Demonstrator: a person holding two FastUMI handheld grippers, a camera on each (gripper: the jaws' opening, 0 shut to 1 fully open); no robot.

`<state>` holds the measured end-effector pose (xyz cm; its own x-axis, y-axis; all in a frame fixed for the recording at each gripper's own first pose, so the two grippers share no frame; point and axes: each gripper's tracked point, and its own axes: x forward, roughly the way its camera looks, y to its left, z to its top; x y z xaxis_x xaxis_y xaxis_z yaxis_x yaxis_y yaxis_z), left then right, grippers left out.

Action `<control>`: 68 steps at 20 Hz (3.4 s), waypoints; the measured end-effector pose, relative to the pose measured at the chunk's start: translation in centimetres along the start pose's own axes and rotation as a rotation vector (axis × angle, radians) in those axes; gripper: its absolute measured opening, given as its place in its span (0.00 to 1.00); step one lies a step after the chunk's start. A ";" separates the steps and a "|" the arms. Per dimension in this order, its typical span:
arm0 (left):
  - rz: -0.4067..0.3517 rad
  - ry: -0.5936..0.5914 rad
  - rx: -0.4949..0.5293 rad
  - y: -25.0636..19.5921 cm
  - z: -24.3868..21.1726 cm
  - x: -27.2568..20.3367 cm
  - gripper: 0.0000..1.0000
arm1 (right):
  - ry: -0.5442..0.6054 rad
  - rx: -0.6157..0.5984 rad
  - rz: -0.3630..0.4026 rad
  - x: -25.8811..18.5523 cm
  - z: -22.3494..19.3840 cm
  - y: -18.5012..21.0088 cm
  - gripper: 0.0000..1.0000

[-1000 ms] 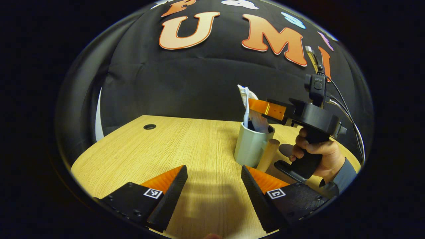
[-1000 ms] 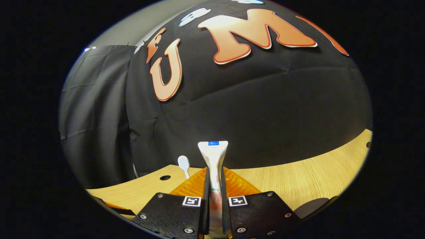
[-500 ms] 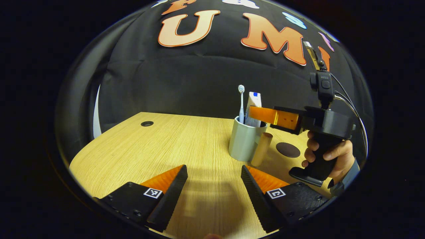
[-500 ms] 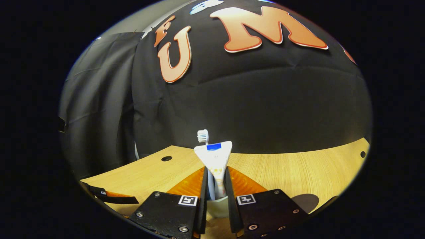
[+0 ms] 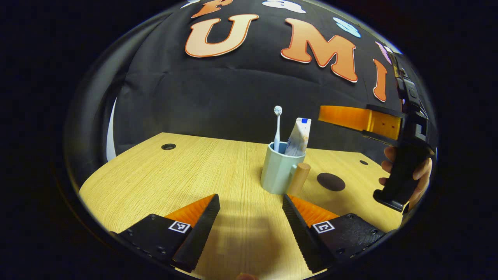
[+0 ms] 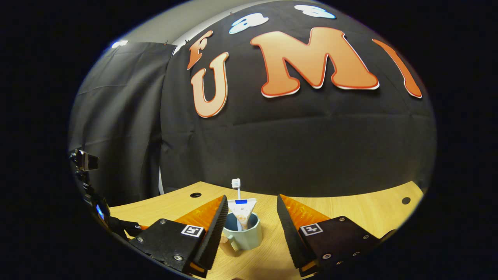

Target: Put the toothbrush and toothpaste on the desktop into the cup, then pick up the cup and place it on the coaster on the desktop.

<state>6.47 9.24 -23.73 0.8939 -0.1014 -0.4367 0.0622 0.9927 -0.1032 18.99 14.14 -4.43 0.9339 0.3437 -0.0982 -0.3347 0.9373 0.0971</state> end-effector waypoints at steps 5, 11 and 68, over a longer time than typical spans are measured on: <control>-0.012 -0.019 0.029 -2.2 2.3 -0.5 0.97 | -0.080 -0.033 -0.031 -4.3 3.8 -2.1 0.89; -0.020 0.001 0.043 -4.4 5.0 0.3 0.97 | -0.102 -0.085 -0.086 -9.7 5.5 -5.4 0.93; 0.045 0.401 0.059 -7.0 -0.7 10.6 0.16 | -0.181 -0.072 -0.188 -29.2 7.5 -13.8 0.94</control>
<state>15.20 1.22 -28.24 0.6528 -0.0639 -0.7548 0.0629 0.9976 -0.0300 -2.73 -9.31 4.52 0.9856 0.1531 0.0715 -0.1550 0.9877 0.0222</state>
